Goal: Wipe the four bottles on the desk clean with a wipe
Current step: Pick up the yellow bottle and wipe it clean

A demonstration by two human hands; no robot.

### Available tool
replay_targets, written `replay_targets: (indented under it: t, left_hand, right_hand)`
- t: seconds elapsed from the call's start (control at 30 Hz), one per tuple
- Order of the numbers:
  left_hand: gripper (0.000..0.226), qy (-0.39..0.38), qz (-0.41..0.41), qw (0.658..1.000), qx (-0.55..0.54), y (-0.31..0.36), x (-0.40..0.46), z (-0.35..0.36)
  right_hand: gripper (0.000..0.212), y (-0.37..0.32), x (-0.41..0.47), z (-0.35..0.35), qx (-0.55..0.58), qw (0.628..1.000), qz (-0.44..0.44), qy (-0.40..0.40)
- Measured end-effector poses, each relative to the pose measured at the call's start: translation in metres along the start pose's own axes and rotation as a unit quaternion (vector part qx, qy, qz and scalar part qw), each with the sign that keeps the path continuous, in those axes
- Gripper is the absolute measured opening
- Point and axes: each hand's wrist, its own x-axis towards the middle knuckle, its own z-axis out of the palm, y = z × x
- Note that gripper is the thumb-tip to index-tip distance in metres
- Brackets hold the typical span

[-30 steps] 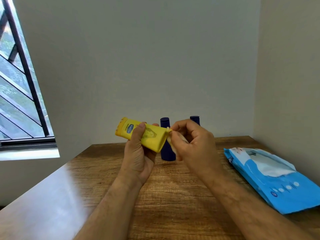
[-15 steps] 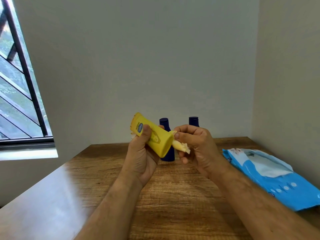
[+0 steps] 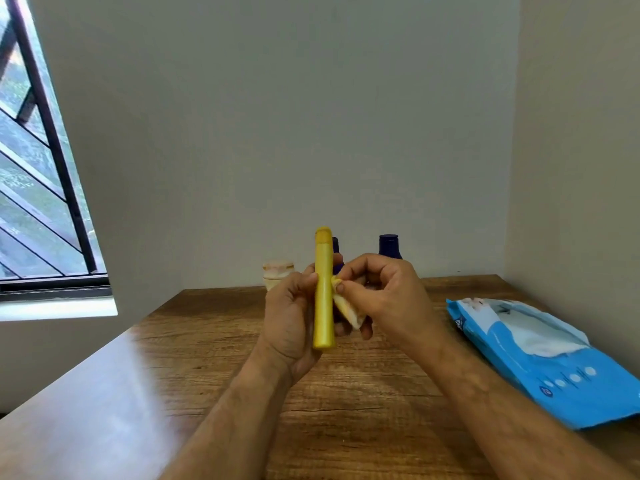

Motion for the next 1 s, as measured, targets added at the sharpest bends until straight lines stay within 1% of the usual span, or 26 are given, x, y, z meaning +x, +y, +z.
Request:
replay_targets:
  t: [0.07, 0.1, 0.17, 0.27, 0.33, 0.4, 0.47, 0.53, 0.57, 0.67, 0.73, 0.83, 0.9, 0.93, 1.0]
  left_hand:
    - [0.058, 0.002, -0.022, 1.0, 0.007, 0.001, -0.001, 0.0]
    - [0.058, -0.003, -0.044, 0.999, 0.008, 0.002, -0.002, -0.001]
    - [0.061, -0.031, -0.088, 0.996, 0.006, 0.002, -0.004, 0.0]
    - [0.054, -0.055, -0.124, 0.991, -0.015, 0.0, -0.004, 0.0]
    - [0.054, -0.053, -0.14, 0.988, -0.028, -0.001, -0.003, -0.001]
    - [0.055, -0.047, -0.141, 0.988, -0.032, -0.001, -0.002, -0.001]
    - [0.053, -0.03, -0.123, 0.991, -0.034, 0.0, 0.0, -0.001]
    - [0.053, -0.005, -0.108, 0.993, -0.038, 0.001, 0.001, -0.001]
    - [0.054, 0.003, -0.105, 0.994, -0.038, 0.002, 0.001, -0.001]
    - [0.053, 0.013, -0.107, 0.994, -0.022, 0.002, 0.001, 0.0]
    - [0.051, 0.009, -0.108, 0.994, -0.011, 0.001, 0.0, 0.0]
    - [0.053, -0.006, -0.089, 0.996, 0.027, 0.001, 0.0, -0.001]
    - [0.052, 0.005, -0.033, 0.997, 0.075, -0.001, 0.002, -0.004]
    - [0.048, 0.016, 0.005, 0.995, 0.102, -0.002, 0.004, -0.006]
    - [0.043, 0.042, 0.087, 0.981, 0.166, -0.002, 0.006, -0.01]
  right_hand:
    - [0.005, -0.002, -0.003, 0.002, -0.005, 1.0, 0.007, -0.025]
    - [0.005, -0.002, -0.004, 0.004, -0.016, 1.0, 0.003, -0.019]
    - [0.005, -0.001, -0.004, 0.006, -0.063, 0.997, -0.015, 0.033]
    - [0.002, 0.003, 0.003, 0.002, -0.153, 0.977, -0.064, 0.134]
    - [0.003, 0.005, 0.007, -0.003, -0.172, 0.966, -0.087, 0.17]
    - [0.005, 0.005, 0.008, -0.006, -0.182, 0.963, -0.092, 0.178]
    - [0.008, 0.005, 0.007, -0.007, -0.175, 0.97, -0.09, 0.14]
    - [0.011, 0.005, 0.005, -0.007, -0.152, 0.982, -0.083, 0.07]
    - [0.013, 0.006, 0.005, -0.008, -0.157, 0.983, -0.086, 0.046]
    - [0.013, 0.009, 0.008, -0.012, -0.215, 0.971, -0.099, 0.028]
    - [0.011, 0.01, 0.008, -0.012, -0.219, 0.97, -0.09, 0.05]
    - [0.009, 0.01, 0.009, -0.009, -0.178, 0.972, -0.096, 0.12]
    - [0.007, 0.012, 0.011, -0.008, -0.164, 0.964, -0.113, 0.174]
    - [0.005, 0.013, 0.013, -0.009, -0.155, 0.961, -0.115, 0.197]
    - [0.002, 0.016, 0.015, -0.011, -0.145, 0.958, -0.102, 0.224]
